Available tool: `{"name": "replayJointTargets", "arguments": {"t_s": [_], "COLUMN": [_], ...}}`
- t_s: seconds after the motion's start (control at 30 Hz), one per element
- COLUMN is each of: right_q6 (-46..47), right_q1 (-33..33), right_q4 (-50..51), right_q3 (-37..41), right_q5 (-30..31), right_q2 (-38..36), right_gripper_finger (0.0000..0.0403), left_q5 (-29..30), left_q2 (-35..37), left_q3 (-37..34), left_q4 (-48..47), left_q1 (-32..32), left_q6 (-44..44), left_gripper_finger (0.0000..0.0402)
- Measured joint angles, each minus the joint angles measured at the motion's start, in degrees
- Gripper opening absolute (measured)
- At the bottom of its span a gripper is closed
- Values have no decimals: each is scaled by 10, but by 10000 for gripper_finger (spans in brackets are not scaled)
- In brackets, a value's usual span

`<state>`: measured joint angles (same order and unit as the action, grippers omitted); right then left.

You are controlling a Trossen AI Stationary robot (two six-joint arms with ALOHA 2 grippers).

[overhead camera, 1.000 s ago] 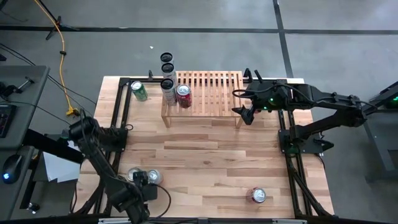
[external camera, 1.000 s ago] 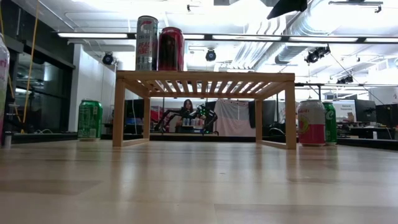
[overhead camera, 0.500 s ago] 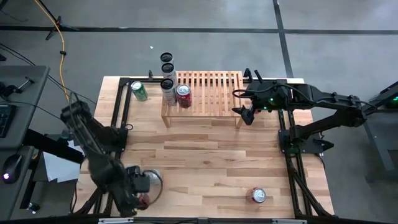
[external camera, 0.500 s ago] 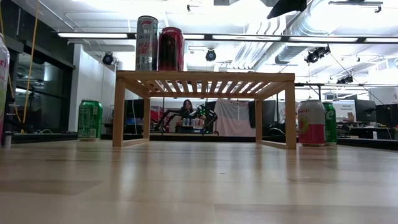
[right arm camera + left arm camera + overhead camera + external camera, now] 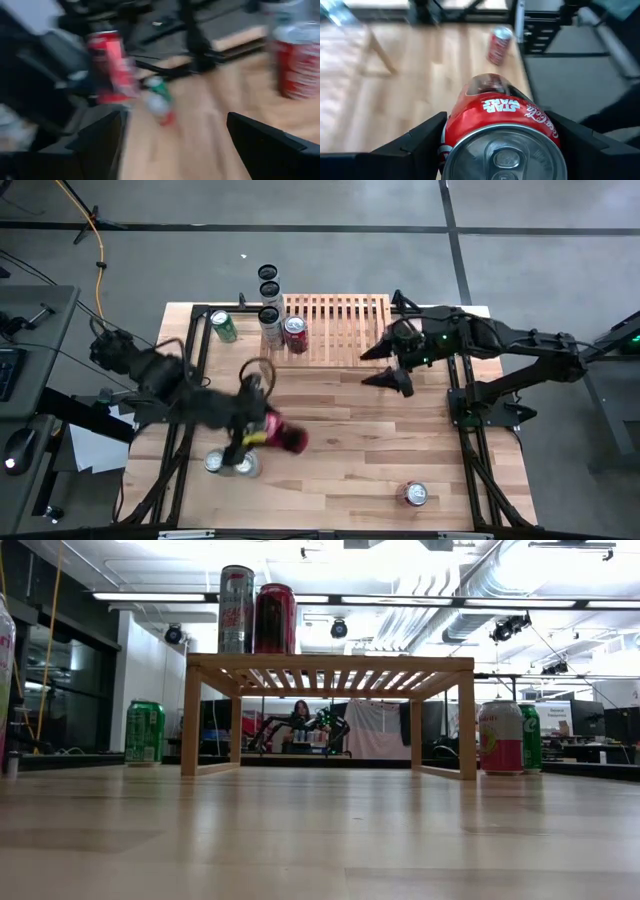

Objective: Place canned beverage on shelf
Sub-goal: Put the left red-white soda can on the shelf aligned with the other red-white soda can

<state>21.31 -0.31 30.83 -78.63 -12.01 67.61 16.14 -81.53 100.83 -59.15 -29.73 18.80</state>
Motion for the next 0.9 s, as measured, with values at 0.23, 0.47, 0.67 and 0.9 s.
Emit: {"name": "replayJointTargets", "arguments": {"t_s": [0.23, 0.47, 0.67, 0.9], "right_q6": [7, -4, -22, -61], "right_q1": [55, 71, 66, 63], "right_q4": [-66, -118, -171, -216], "right_q3": [0, 0, 0, 0], "right_q5": [-26, -90, -63, 9], "right_q2": [44, 125, 171, 205], "right_gripper_finger": [348, 348, 348, 348], "left_q5": [-4, 23, 116, 83], "left_q2": [-29, -76, -96, -95], "left_q3": [30, 33, 32, 33], "left_q4": [5, 2, -30, -54], "left_q1": [49, 29, 15, 37], "left_q6": [-188, -411, -603, -669], "left_gripper_finger": [281, 281, 281, 281]}}
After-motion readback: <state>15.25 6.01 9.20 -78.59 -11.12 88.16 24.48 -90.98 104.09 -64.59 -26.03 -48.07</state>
